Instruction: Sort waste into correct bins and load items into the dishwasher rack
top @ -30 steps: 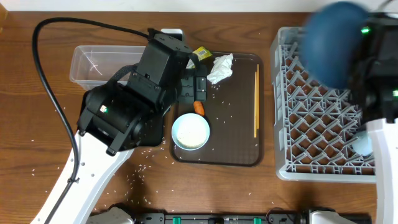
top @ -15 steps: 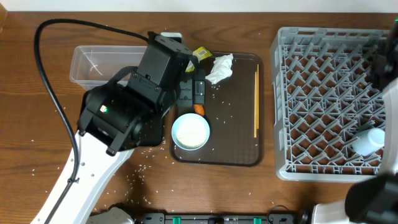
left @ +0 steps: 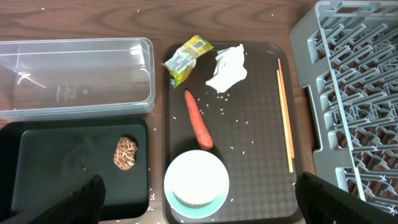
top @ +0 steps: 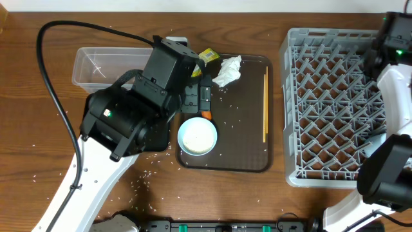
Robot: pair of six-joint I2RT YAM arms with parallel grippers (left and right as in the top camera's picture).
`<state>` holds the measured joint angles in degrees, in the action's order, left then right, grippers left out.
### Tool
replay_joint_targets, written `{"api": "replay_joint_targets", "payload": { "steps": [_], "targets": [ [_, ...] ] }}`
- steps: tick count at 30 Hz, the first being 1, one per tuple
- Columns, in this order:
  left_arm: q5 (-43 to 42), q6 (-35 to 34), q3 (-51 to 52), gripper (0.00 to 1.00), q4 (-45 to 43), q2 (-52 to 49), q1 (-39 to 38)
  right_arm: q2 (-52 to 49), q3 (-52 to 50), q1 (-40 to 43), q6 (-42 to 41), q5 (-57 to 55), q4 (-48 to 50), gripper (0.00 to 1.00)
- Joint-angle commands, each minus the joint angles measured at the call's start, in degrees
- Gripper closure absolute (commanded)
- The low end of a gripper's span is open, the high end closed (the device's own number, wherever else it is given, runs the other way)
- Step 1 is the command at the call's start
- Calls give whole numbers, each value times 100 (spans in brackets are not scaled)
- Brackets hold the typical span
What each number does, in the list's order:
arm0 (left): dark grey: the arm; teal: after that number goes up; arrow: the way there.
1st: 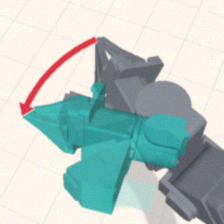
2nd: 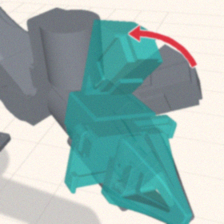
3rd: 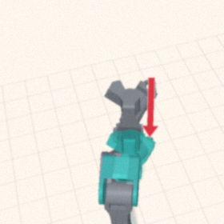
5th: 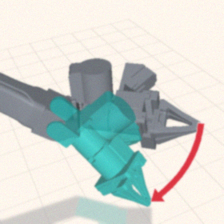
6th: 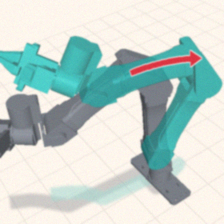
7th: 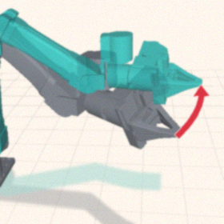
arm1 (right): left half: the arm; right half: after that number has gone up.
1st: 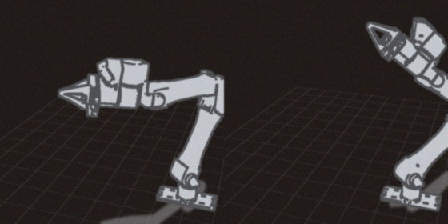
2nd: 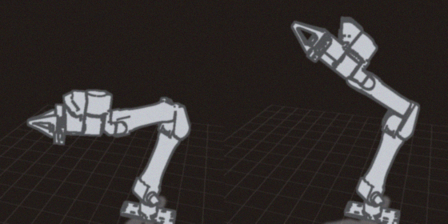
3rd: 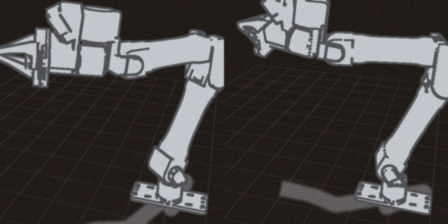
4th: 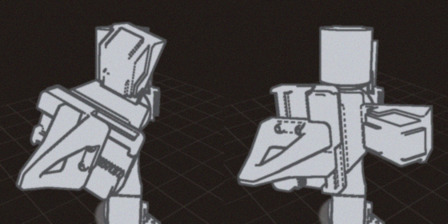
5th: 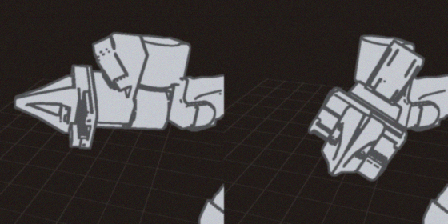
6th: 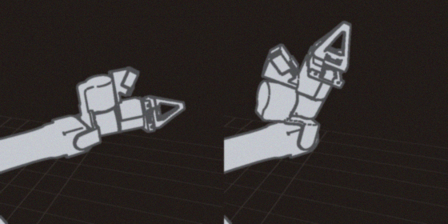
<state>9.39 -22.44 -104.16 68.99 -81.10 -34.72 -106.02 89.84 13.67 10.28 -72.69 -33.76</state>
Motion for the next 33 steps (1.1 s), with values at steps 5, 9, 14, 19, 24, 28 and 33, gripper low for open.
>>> {"api": "replay_joint_targets", "payload": {
  "steps": [5, 9, 14, 19, 24, 28, 33],
  "targets": [
    [66, 35, -55, 2, 15, 61, -9, -11, 28, -216, 612, 275, -57, 99],
    [63, 35, -55, 2, 39, 61, -9, -13, 24, -306, 796, 625, -168, 88],
    [46, 35, -55, 2, 55, 61, -9, -11, 24, -503, 1123, 785, -278, 49],
    [48, 37, -55, 2, 55, 61, -9, -4, 26, -730, 1207, 1281, -245, 32],
    [48, 39, -55, 2, 50, 61, -9, 68, 26, -955, 1067, 2009, -297, 24],
    [50, 39, -55, 2, 26, 61, -7, 201, 26, -1139, 778, 2627, -334, 20],
    [50, 44, -55, 2, 15, 61, -7, 529, 28, -1257, 249, 3818, -555, 18]
  ]
}}
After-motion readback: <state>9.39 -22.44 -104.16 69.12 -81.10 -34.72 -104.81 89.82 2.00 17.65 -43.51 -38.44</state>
